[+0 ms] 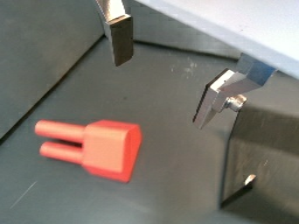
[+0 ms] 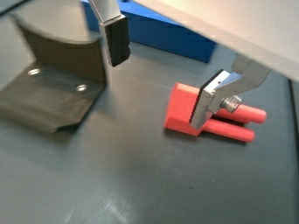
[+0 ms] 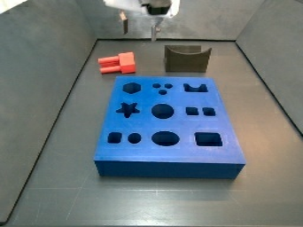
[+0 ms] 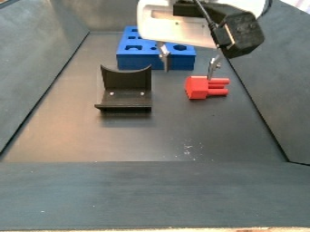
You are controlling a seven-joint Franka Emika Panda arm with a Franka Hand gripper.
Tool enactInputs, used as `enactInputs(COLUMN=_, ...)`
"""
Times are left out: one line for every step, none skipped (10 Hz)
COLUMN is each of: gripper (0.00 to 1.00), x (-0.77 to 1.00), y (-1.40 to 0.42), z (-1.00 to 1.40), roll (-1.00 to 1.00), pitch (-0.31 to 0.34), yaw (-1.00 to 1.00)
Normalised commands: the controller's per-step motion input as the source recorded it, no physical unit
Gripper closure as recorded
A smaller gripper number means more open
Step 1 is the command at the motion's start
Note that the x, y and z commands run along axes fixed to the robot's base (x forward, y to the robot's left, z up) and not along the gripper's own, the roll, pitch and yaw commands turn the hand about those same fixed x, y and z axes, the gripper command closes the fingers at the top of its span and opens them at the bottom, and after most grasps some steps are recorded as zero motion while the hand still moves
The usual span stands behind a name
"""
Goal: Pick up the 3 prong object. Move up. Rotate the 3 prong object. Place the 3 prong object on the fixture. Regrasp the 3 prong object. Move to above the board. Insert the 3 prong object.
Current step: Pick up the 3 prong object.
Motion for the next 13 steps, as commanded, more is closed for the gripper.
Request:
enactInputs(gripper=0.00, x=-0.15, y=-0.28, z=-0.26, roll=0.01, pitch=-0.137, yaw=-0.65)
enactInputs(gripper=0.00, x=-0.10, y=-0.24, z=-0.22, roll=0.00, pitch=-0.063, yaw=-0.74)
enactInputs(gripper=0.00, x=-0.13, y=-0.26, z=-0.17, roll=0.05, pitch=-0.054, yaw=-0.69)
enactInputs(gripper=0.00, x=0.03, y=0.00, z=0.00, roll=0.00, pitch=0.049, yaw=0.00)
enactInputs(gripper=0.00, x=-0.31, y=-0.25, z=-0.17, roll=0.00, pitch=0.000, yaw=-0.64)
enactInputs(gripper=0.00, x=-0.17, y=-0.17, z=-0.21, roll=0.03, pitch=0.000, yaw=-0.79)
enactInputs(gripper=0.00, x=-0.10, y=-0.13, z=-0.21, roll=0.05, pitch=0.000, yaw=-0.87)
enactInputs(gripper=0.00, x=-0.06, y=-0.08, z=-0.20, roll=0.05, pitch=0.000, yaw=-0.93)
enactInputs(gripper=0.00, x=-0.01, y=-0.03, z=-0.21, roll=0.09, pitch=0.000, yaw=-1.00)
enactInputs(gripper=0.00, x=-0.04, y=-0.01, z=-0.24, roll=0.08, pitch=0.000, yaw=-0.99)
enactInputs(gripper=0.00, x=-0.04, y=-0.03, z=-0.30, roll=0.12, pitch=0.009, yaw=-0.98)
enactInputs(gripper=0.00, x=-0.11, y=-0.07, z=-0.41, roll=0.16, pitch=0.034, yaw=-0.93)
enactInputs(gripper=0.00, x=-0.15, y=-0.09, z=-0.49, roll=0.19, pitch=0.069, yaw=-0.88)
